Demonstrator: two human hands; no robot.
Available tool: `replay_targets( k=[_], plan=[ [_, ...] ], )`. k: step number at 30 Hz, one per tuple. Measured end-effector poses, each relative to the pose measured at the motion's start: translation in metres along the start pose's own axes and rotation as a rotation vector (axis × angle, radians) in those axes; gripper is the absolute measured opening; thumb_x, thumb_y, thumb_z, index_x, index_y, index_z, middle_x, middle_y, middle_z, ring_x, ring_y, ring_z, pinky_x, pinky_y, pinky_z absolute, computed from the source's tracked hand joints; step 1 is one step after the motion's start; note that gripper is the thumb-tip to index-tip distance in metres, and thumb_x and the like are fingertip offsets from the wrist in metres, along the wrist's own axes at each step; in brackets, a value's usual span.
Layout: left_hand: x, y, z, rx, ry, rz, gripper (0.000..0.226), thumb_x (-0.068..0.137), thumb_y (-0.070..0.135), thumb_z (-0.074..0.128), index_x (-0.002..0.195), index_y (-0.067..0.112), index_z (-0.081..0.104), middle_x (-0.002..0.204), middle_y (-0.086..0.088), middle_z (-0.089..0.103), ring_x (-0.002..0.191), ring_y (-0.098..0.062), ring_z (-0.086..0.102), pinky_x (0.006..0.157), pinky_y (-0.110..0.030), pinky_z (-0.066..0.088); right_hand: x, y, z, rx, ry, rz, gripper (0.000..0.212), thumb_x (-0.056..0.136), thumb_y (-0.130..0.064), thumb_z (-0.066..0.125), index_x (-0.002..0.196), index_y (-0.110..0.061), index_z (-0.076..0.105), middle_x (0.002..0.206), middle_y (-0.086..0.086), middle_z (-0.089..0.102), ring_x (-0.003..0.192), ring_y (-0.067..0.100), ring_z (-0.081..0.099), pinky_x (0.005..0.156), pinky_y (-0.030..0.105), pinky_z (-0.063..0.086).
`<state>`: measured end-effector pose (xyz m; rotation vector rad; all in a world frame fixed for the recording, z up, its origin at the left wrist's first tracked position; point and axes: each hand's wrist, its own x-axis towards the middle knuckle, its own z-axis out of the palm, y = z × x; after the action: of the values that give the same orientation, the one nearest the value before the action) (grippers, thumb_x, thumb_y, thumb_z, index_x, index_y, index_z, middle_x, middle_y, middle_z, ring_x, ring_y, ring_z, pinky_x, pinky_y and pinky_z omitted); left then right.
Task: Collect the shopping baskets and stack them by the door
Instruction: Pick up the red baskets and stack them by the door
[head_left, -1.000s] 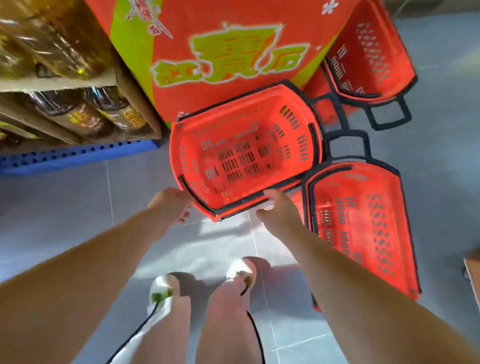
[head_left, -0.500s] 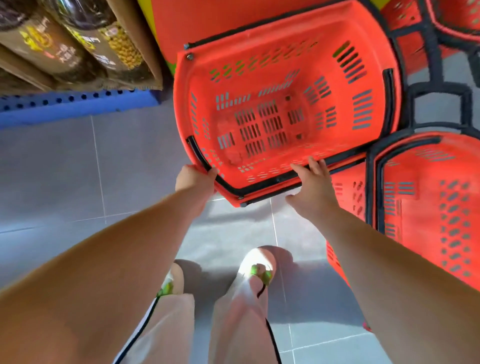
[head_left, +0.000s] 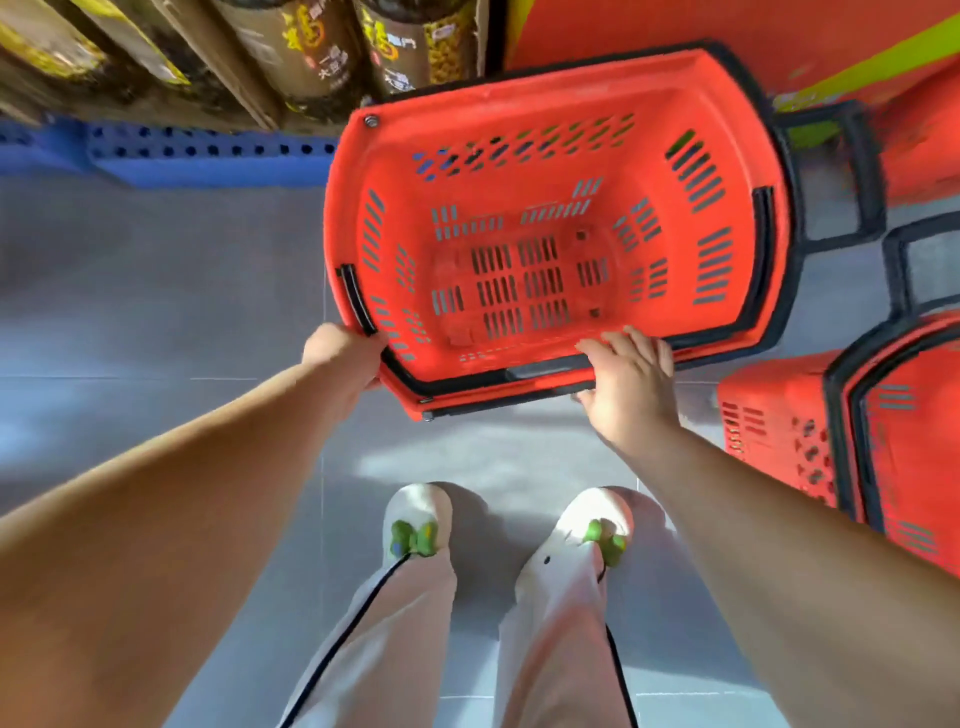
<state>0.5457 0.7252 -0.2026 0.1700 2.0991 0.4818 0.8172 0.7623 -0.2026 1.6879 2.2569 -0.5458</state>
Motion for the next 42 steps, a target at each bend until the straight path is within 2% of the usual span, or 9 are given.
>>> replay_targets(
  k=[3, 12, 16, 21, 26, 28, 32, 37, 42],
  plan=[
    [0.013, -0.020, -0.046, 0.050, 0.081, 0.005, 0.023, 0.085, 0.030, 0.064, 0.097, 0.010, 0.067, 0.099, -0.016, 0.071, 0.092, -0.033, 0.070, 0.085, -0.045, 0.057, 0.000, -0.056, 0.012, 0.018, -0.019, -0.014, 0.046, 0.072, -0.027, 0.075, 0.115, -0.019, 0.060, 0.115, 0.005, 0.060, 0.120, 0.027, 0.042, 0.102, 0.039, 0.015],
    [0.004, -0.079, -0.083, -0.276, 0.140, -0.250, 0.038, 0.083, 0.047, 0.067, 0.074, 0.012, 0.055, 0.072, -0.005, 0.052, 0.069, -0.022, 0.058, 0.086, -0.042, 0.057, -0.013, -0.201, 0.040, 0.106, -0.140, -0.069, 0.044, 0.087, -0.016, 0.056, 0.128, -0.027, 0.049, 0.126, 0.000, 0.055, 0.124, 0.024, 0.041, 0.107, 0.043, 0.021],
    [-0.004, -0.080, -0.059, -0.485, -0.045, -0.308, 0.037, 0.086, 0.046, 0.064, 0.095, 0.011, 0.059, 0.088, -0.008, 0.061, 0.078, -0.023, 0.064, 0.068, -0.034, 0.057, -0.022, -0.199, 0.031, 0.346, -0.200, -0.276, 0.050, 0.081, -0.015, 0.061, 0.130, -0.019, 0.054, 0.131, 0.004, 0.059, 0.125, 0.025, 0.048, 0.106, 0.033, 0.032],
    [-0.007, -0.075, -0.032, -0.579, -0.062, -0.398, 0.047, 0.080, 0.040, 0.071, 0.116, 0.012, 0.059, 0.110, -0.010, 0.070, 0.090, -0.028, 0.071, 0.084, -0.046, 0.058, -0.026, -0.130, 0.007, 0.313, 0.321, 0.329, 0.050, 0.071, -0.028, 0.073, 0.116, -0.012, 0.056, 0.117, 0.016, 0.057, 0.113, 0.038, 0.047, 0.096, 0.044, 0.035],
    [-0.003, -0.073, -0.026, -0.566, -0.012, -0.412, 0.026, 0.081, 0.028, 0.071, 0.098, 0.011, 0.061, 0.096, -0.008, 0.069, 0.084, -0.025, 0.070, 0.083, -0.045, 0.058, 0.000, -0.056, -0.007, 0.771, -0.017, 0.951, 0.070, 0.070, -0.043, 0.078, 0.119, -0.006, 0.045, 0.114, 0.013, 0.055, 0.097, 0.031, 0.058, 0.080, 0.035, 0.044],
    [-0.007, -0.068, -0.026, -0.577, -0.028, -0.367, 0.015, 0.083, 0.019, 0.069, 0.090, 0.010, 0.060, 0.092, -0.010, 0.066, 0.080, -0.025, 0.068, 0.080, -0.045, 0.057, 0.004, -0.052, -0.009, 1.006, -0.156, 0.944, 0.059, 0.070, -0.038, 0.077, 0.112, -0.008, 0.050, 0.098, 0.007, 0.057, 0.077, 0.022, 0.057, 0.066, 0.031, 0.045],
    [-0.021, -0.047, -0.041, -0.675, 0.042, -0.294, 0.011, 0.084, 0.006, 0.064, 0.079, 0.010, 0.055, 0.079, -0.014, 0.062, 0.060, -0.023, 0.068, 0.051, -0.040, 0.059, 0.009, -0.056, -0.016, 1.057, -0.145, 0.858, 0.065, 0.049, -0.034, 0.074, 0.107, -0.012, 0.055, 0.110, 0.012, 0.065, 0.097, 0.032, 0.063, 0.090, 0.046, 0.052],
    [-0.060, -0.020, -0.078, -0.751, 0.098, -0.265, 0.017, 0.086, 0.000, 0.060, 0.079, 0.011, 0.049, 0.070, -0.008, 0.049, 0.058, -0.018, 0.058, 0.036, -0.029, 0.052, -0.009, -0.068, -0.060, 1.109, -0.147, 0.800, 0.046, 0.037, -0.037, 0.072, 0.076, -0.015, 0.061, 0.083, 0.009, 0.070, 0.078, 0.028, 0.067, 0.081, 0.046, 0.057],
    [-0.146, -0.016, -0.123, -0.757, 0.176, -0.274, 0.016, 0.083, 0.005, 0.064, 0.080, 0.011, 0.050, 0.068, -0.008, 0.050, 0.056, -0.018, 0.055, 0.032, -0.026, 0.048, -0.055, -0.081, -0.135, 1.247, -0.195, 0.697, 0.018, 0.062, -0.012, 0.073, 0.074, -0.009, 0.060, 0.072, 0.014, 0.066, 0.057, 0.021, 0.065, 0.058, 0.032, 0.057]
  ],
)
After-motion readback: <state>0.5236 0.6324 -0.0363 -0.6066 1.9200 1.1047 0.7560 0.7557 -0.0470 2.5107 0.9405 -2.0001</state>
